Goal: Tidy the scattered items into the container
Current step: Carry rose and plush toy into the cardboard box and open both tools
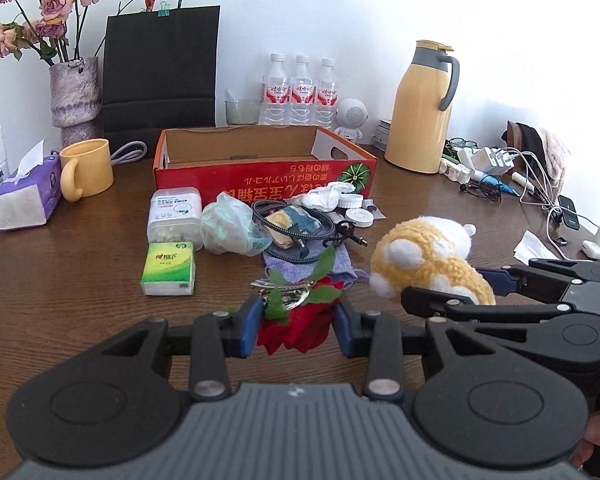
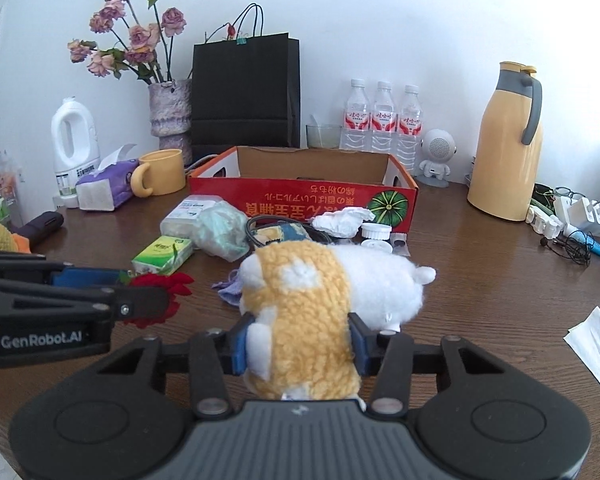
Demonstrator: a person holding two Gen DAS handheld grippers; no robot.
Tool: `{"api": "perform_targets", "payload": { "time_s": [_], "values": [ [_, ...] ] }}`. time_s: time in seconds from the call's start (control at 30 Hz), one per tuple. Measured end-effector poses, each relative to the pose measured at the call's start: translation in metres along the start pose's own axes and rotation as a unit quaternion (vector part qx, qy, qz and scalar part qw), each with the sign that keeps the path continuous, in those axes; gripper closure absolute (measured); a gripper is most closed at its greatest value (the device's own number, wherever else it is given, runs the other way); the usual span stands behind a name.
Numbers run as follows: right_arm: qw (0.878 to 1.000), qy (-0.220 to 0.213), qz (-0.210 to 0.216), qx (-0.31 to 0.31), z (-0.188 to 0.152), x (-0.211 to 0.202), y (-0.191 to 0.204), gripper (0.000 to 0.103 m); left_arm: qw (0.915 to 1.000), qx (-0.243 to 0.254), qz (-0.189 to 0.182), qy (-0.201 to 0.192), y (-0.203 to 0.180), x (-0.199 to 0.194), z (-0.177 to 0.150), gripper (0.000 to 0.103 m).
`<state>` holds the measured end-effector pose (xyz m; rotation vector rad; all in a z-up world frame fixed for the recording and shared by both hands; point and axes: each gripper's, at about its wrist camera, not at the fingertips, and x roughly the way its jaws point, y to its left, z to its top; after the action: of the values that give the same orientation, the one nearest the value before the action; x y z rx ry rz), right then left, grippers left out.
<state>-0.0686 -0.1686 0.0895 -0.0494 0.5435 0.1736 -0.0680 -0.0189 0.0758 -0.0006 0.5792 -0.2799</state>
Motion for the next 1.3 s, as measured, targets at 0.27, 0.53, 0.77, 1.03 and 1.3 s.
{"api": "perform_targets", "payload": {
  "time_s": [0.27, 0.53, 0.77, 1.03, 1.3],
  "values": [
    [1.0, -0.018, -0.013, -0.002, 0.076, 0.055, -0.019, 0.056, 0.9993, -0.018, 0.032, -0.013, 0.027, 0.059, 0.076, 0.064],
    [1.0, -0.009, -0.016, 0.008, 0.14, 0.144, -0.041, 0.056, 0.9981, -0.022, 0.056, -0.009, 0.059, 0.14, 0.145, 0.064],
    [1.0, 0.007, -0.023, 0.011, 0.194, 0.224, -0.057, 0.056, 0.9949, -0.053, 0.085, 0.014, 0.098, 0.213, 0.198, 0.064],
    [0.997, 0.075, -0.018, -0.021, 0.224, 0.326, -0.064, 0.062, 0.989, -0.039, 0.132, 0.055, 0.125, 0.292, 0.211, 0.063],
    [0.993, 0.113, -0.03, 0.006, 0.222, 0.386, -0.077, 0.063, 0.9838, -0.018, 0.159, 0.082, 0.143, 0.336, 0.201, 0.065]
  ]
}}
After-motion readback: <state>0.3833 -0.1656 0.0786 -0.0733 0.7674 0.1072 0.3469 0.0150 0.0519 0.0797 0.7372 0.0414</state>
